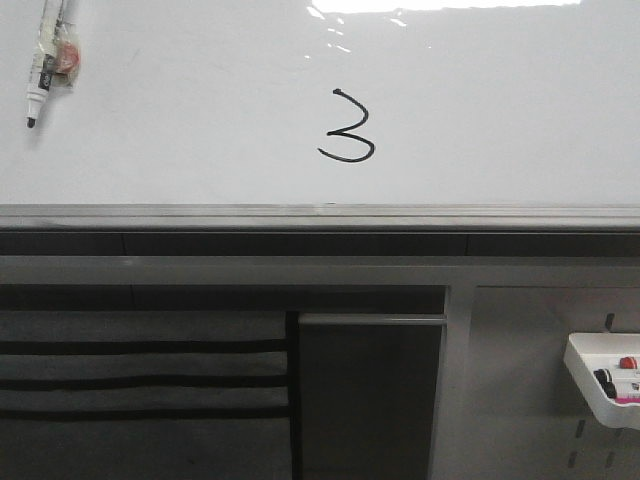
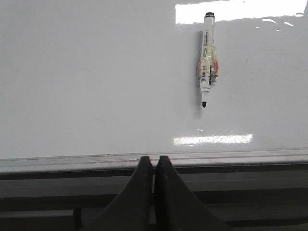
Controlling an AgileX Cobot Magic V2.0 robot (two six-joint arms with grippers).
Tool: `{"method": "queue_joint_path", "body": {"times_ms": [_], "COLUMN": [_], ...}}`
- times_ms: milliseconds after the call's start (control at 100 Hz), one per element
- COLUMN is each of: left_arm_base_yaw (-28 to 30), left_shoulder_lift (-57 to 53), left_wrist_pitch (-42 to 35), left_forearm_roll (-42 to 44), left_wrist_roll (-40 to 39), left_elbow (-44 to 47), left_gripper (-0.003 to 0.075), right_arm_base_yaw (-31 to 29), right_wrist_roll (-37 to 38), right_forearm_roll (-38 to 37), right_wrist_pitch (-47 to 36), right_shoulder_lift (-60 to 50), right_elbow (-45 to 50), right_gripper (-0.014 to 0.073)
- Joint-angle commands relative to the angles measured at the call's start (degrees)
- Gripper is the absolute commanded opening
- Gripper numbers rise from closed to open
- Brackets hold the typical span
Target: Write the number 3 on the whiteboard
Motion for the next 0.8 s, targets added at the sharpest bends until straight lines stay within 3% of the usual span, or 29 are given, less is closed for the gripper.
{"method": "queue_joint_path", "body": {"times_ms": [0,120,220,270,790], "left_arm_base_yaw": [0.24,0.24,0.24,0.24,0.24], "left_shoulder_lift": [-1.85,-1.85,-1.85,-1.85,-1.85], "left_wrist_pitch": [-4.19,-4.19,-4.19,-4.19,-4.19], "left_forearm_roll": [0.00,0.00,0.00,0.00,0.00], "left_wrist_roll": [-0.57,-0.57,-0.57,-0.57,-0.57], "left_elbow": [0.20,0.20,0.20,0.20,0.20], "left_gripper": [-0.0018,-0.0018,-0.0018,-0.0018,-0.0018], "right_arm_base_yaw": [-0.38,-0.38,-0.38,-0.38,1.38], "right_wrist_roll": [0.03,1.75,15.09,19.79,20.48], "right_forearm_roll": [0.72,0.60,-16.29,-20.31,-20.32], "right_wrist_pitch": [-10.45,-14.86,-17.49,-18.20,-14.33], "right_shoulder_lift": [-0.89,-0.99,-2.07,-3.30,-4.72], "right_elbow": [1.86,4.28,4.15,4.15,4.15], "right_gripper": [-0.0068,-0.0068,-0.0068,-0.0068,-0.0068]}}
